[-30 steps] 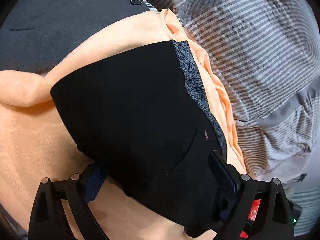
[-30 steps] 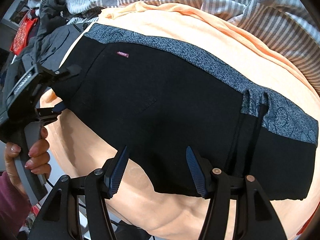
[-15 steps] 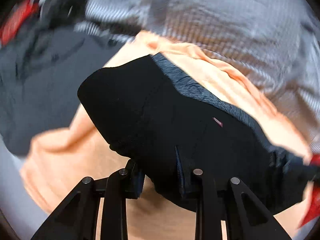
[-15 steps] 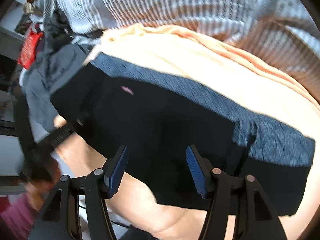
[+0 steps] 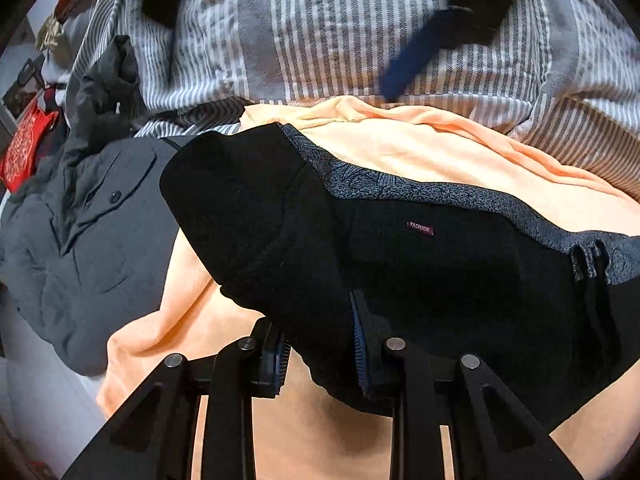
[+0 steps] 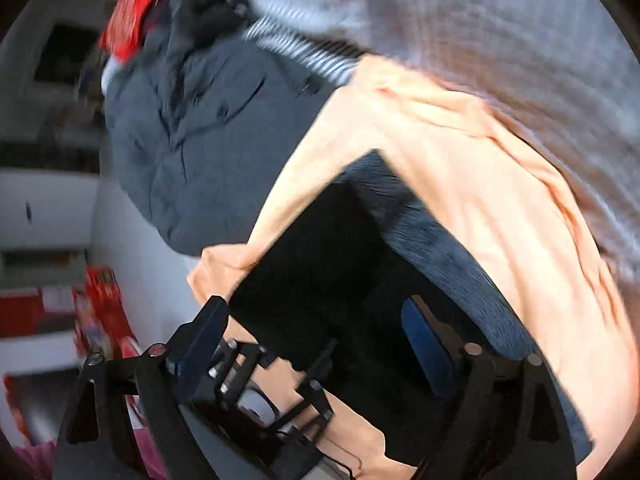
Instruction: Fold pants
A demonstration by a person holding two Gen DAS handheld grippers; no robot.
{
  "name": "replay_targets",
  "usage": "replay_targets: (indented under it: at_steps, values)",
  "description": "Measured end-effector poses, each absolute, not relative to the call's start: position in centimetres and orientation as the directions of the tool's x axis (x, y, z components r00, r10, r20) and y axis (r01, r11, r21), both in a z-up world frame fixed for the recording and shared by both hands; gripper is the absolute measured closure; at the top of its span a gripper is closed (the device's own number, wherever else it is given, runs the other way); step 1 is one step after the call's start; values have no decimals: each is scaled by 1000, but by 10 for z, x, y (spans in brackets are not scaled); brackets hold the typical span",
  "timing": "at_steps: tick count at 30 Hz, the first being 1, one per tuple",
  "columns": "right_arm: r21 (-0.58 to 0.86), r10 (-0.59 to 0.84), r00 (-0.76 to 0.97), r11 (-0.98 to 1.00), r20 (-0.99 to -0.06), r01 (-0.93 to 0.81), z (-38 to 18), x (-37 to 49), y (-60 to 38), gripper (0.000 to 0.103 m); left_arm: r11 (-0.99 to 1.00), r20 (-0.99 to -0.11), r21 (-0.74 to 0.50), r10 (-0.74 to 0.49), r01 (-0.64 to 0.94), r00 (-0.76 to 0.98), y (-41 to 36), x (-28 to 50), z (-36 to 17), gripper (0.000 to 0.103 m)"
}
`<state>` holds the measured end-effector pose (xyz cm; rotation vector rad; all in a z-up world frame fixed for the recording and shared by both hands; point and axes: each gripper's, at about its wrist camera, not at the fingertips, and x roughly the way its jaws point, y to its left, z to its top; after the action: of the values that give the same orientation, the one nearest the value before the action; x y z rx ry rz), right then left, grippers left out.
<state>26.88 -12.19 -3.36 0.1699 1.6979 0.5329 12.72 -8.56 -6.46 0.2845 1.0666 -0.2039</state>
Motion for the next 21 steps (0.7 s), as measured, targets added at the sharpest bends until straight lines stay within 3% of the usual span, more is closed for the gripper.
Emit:
replay_targets:
  at_steps: [4,9,10,11,13,21]
  values:
    - [418,340,-294,869,-893,-265,-47,281,-80,10,935,-873,159,-17,316,488,-90,125,-63,75]
    - [312,160,-389,876,-907,-367,-79,274,-50,11,932,-867,171,-12,319,499,-92,123,-62,75]
    - [294,136,-391,878,-910,-378,-83,271,-53,23,933,-867,168,-13,318,497,-92,123,-61,75]
    - [288,127,-393,879,-911,-381,-86,268,-58,55,933,-869,170,-10,318,494,-92,123,-61,75]
    - [321,177,-398,888,-900,-330,-84,266,-70,80,931,-870,168,-15,325,493,-93,122,-60,75]
    - [379,321,-245,892,-915,-245,-39,249,-135,86,922,-852,98,-116,373,511,-118,109,-25,75]
